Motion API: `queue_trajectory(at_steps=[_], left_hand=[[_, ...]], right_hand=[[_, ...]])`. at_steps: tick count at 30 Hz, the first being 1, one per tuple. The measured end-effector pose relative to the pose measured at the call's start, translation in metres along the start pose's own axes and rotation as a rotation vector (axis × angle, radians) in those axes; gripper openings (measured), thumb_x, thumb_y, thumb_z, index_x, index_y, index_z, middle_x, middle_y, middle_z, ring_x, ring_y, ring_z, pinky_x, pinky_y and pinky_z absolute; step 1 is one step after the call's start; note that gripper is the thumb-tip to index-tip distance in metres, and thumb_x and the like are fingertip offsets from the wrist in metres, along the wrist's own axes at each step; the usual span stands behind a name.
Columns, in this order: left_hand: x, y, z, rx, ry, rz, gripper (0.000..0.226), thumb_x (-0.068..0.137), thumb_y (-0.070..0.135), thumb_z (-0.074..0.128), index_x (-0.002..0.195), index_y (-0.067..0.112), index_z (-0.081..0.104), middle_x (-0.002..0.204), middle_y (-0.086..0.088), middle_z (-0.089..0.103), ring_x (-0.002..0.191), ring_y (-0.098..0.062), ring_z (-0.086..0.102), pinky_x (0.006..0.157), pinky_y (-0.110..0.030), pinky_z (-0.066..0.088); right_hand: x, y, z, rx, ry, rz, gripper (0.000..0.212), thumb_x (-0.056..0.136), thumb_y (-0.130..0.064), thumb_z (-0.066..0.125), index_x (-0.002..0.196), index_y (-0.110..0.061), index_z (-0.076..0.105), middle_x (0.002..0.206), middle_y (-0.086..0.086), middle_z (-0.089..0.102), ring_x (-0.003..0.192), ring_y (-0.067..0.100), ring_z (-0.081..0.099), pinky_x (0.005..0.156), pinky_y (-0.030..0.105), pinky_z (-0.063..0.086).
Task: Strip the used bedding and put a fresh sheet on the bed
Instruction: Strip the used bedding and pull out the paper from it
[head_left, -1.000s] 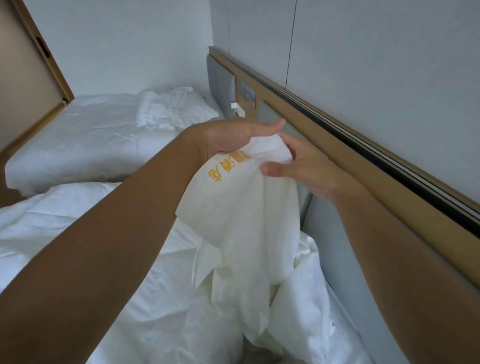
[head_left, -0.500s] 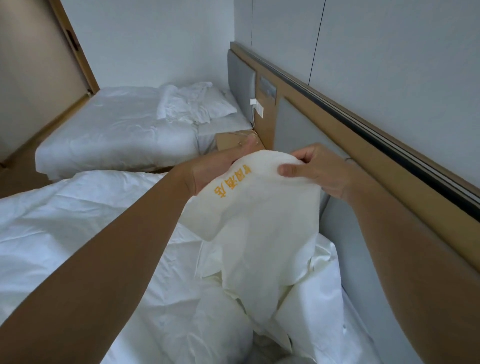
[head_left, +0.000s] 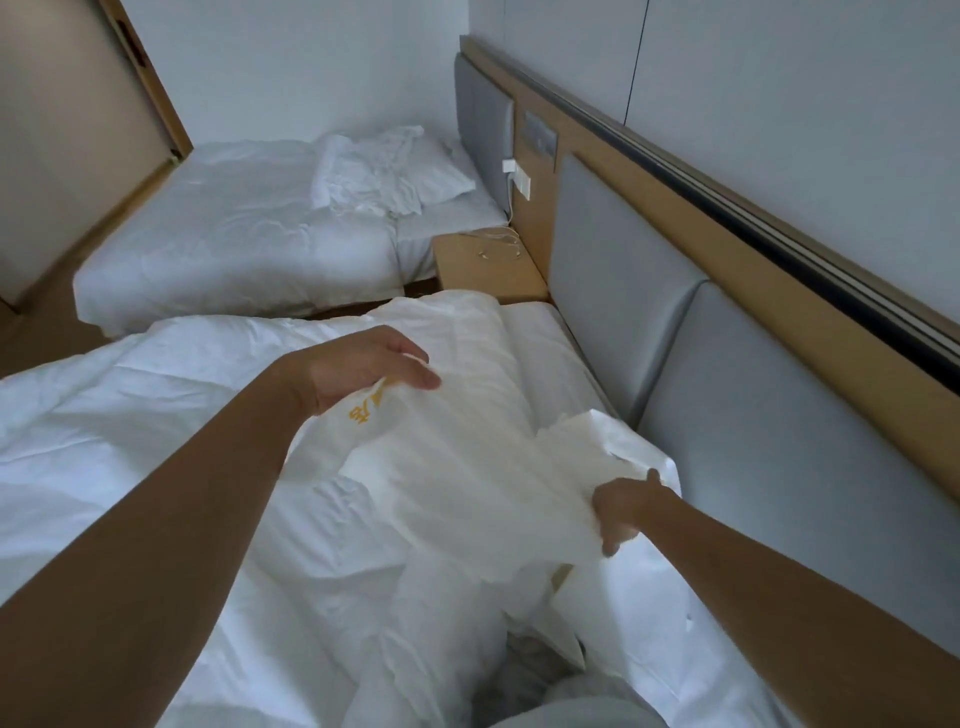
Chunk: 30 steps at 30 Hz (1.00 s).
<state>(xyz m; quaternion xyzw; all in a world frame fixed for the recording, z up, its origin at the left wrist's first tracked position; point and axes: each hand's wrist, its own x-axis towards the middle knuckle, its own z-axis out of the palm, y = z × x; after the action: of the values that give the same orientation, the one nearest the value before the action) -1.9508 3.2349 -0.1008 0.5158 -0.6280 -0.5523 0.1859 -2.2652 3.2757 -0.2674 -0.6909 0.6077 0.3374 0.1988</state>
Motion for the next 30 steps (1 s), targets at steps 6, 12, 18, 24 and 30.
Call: queue_trajectory(at_steps=[6, 12, 18, 24, 30], left_hand=[[-0.016, -0.008, -0.017, -0.1, -0.089, -0.06, 0.018, 0.083, 0.021, 0.073, 0.095, 0.012, 0.081, 0.098, -0.015, 0.077, 0.08, -0.023, 0.076, 0.063, -0.027, 0.059], [0.001, 0.043, -0.021, -0.216, 0.051, 0.138, 0.023, 0.086, 0.028, 0.065, 0.091, 0.011, 0.081, 0.094, -0.012, 0.077, 0.078, -0.02, 0.075, 0.064, -0.027, 0.06], [0.012, 0.056, 0.002, -0.314, 0.039, 0.25, 0.027, 0.089, 0.023, 0.06, 0.098, 0.002, 0.075, 0.095, -0.014, 0.075, 0.081, -0.024, 0.074, 0.072, -0.032, 0.062], [0.023, 0.039, 0.013, -0.313, -0.11, 0.054, 0.05, 0.071, 0.037, 0.088, 0.111, 0.009, 0.076, 0.107, -0.016, 0.075, 0.089, -0.027, 0.075, 0.069, -0.034, 0.061], [0.05, -0.012, 0.074, 0.465, -0.249, -0.194, 0.029, 0.083, 0.01, 0.069, 0.096, 0.036, 0.072, 0.091, 0.004, 0.069, 0.072, -0.018, 0.069, 0.048, -0.031, 0.051]], right_hand=[[0.009, 0.079, -0.097, 0.217, 0.766, 0.207, 0.023, 0.097, -0.015, 0.05, 0.111, -0.009, 0.067, 0.111, 0.011, 0.068, 0.11, 0.033, 0.065, 0.086, 0.039, 0.051], [-0.064, 0.121, -0.299, 0.644, 1.457, 0.113, 0.017, 0.086, -0.016, 0.045, 0.072, -0.014, 0.054, 0.078, 0.015, 0.063, 0.088, 0.035, 0.067, 0.069, 0.036, 0.048], [-0.025, 0.067, -0.236, 0.793, 0.686, -0.248, 0.068, 0.078, -0.048, 0.081, 0.134, -0.021, 0.055, 0.132, 0.003, 0.061, 0.122, 0.029, 0.057, 0.097, 0.04, 0.05], [0.043, 0.074, -0.114, 0.981, -0.443, -0.385, 0.057, 0.083, -0.061, 0.07, 0.122, -0.021, 0.061, 0.094, 0.003, 0.065, 0.069, 0.015, 0.065, 0.063, 0.037, 0.06], [0.115, 0.04, 0.0, 0.693, -0.439, -0.022, 0.036, 0.097, -0.043, 0.059, 0.116, -0.011, 0.056, 0.113, 0.015, 0.057, 0.102, 0.033, 0.064, 0.058, 0.042, 0.058]])
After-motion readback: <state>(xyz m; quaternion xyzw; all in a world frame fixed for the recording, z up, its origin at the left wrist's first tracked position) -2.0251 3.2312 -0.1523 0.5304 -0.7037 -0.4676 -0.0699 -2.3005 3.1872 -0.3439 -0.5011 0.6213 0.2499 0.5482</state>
